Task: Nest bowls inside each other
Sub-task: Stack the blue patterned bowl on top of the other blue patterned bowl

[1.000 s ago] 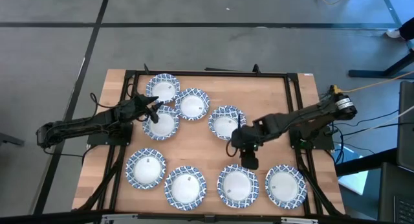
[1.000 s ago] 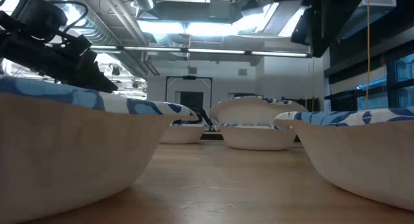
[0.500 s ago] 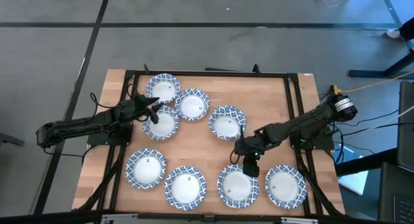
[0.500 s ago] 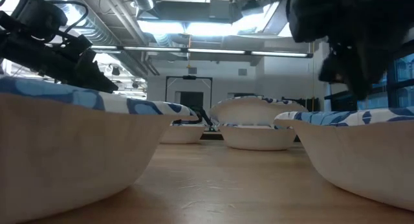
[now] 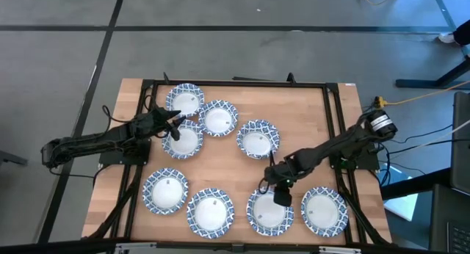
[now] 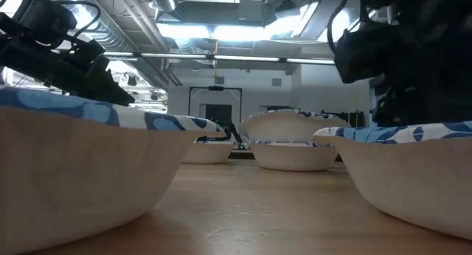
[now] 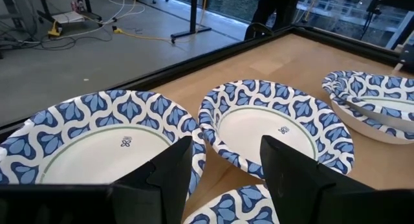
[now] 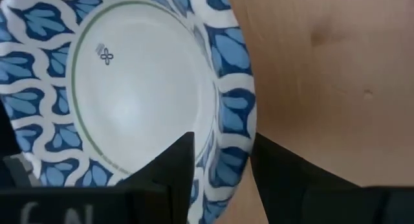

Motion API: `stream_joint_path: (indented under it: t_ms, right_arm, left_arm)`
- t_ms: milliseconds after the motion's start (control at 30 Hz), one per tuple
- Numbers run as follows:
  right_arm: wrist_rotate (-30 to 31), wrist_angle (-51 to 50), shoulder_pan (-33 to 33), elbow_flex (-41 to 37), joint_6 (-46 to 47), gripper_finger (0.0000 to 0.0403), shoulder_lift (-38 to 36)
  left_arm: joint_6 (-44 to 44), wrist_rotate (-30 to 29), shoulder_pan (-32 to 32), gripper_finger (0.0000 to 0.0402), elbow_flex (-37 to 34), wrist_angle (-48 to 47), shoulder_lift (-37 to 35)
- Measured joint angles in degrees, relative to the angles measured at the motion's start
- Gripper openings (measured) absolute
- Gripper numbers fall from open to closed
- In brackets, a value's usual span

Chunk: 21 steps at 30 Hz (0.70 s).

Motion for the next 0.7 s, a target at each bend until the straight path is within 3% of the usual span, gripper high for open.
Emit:
stream_joint_path:
  t_ms: [133, 400, 700]
  right_arm:
    - [-0.2, 0.8, 0.0, 0.0, 0.0, 0.0127, 0.9]
    - [-3.5, 0.8, -1.5, 0.0, -1.4, 0.0011, 0.9]
    - [-11.0, -3.4, -6.4, 0.2, -7.5, 0.0006, -0.5]
  left_arm:
    - [0.0, 0.0, 0.0, 0.0176, 0.0, 0.0, 0.0]
    - [0.0, 0.0, 0.0, 0.0176, 0.0, 0.0, 0.0]
    - [0.0, 0.0, 0.0, 0.0176, 0.0, 0.0, 0.0]
